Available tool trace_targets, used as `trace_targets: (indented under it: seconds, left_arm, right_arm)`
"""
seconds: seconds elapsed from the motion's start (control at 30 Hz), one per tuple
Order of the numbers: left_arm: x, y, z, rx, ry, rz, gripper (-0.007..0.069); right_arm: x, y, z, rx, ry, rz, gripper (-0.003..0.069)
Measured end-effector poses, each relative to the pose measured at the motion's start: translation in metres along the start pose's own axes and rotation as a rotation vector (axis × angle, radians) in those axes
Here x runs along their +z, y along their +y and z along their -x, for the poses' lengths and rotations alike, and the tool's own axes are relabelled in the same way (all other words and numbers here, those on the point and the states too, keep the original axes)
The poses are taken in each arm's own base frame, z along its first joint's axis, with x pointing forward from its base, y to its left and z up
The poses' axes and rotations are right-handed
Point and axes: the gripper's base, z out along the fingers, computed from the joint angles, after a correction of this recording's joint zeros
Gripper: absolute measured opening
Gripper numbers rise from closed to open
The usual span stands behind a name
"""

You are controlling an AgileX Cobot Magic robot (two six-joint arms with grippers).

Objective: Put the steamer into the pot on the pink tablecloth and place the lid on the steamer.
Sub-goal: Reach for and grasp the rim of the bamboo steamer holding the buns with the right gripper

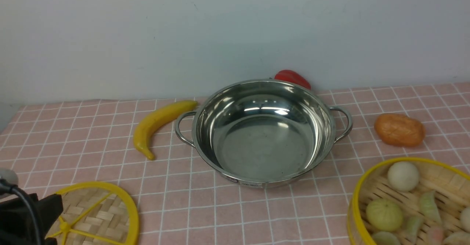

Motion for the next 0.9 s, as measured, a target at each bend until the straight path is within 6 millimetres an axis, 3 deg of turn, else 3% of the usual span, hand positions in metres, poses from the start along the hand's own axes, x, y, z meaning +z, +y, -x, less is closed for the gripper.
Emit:
trace_targets:
  seconds: [0.17,0.23,0.43,0.53,0.67,0.9]
  left_arm:
    - [-0.001,-0.003,-0.015,0.016,0.16,-0.036,0.0243]
    - [-0.004,-0.003,-0.017,0.038,0.208,-0.03,0.0243]
    - [-0.019,0.005,0.006,0.105,0.182,0.085,0.0243]
    - [-0.022,0.01,0.02,0.088,0.171,0.154,0.0243]
    - [-0.017,0.02,0.038,0.068,0.223,0.252,0.0243]
    - [0.022,0.04,0.063,-0.032,0.565,0.365,0.0243]
  right_arm:
    - [0.0,0.0,0.001,0.008,-0.01,0.003,0.0243]
    - [0.0,0.002,0.006,0.106,-0.071,0.023,0.0243]
    - [-0.005,-0.003,0.03,0.895,-0.328,0.122,0.0243]
    - [-0.007,-0.008,0.035,1.068,-0.402,0.13,0.0243]
    - [-0.008,-0.01,0.036,1.049,-0.434,0.122,0.0243]
    - [-0.006,0.004,0.031,0.762,-0.237,0.156,0.0243]
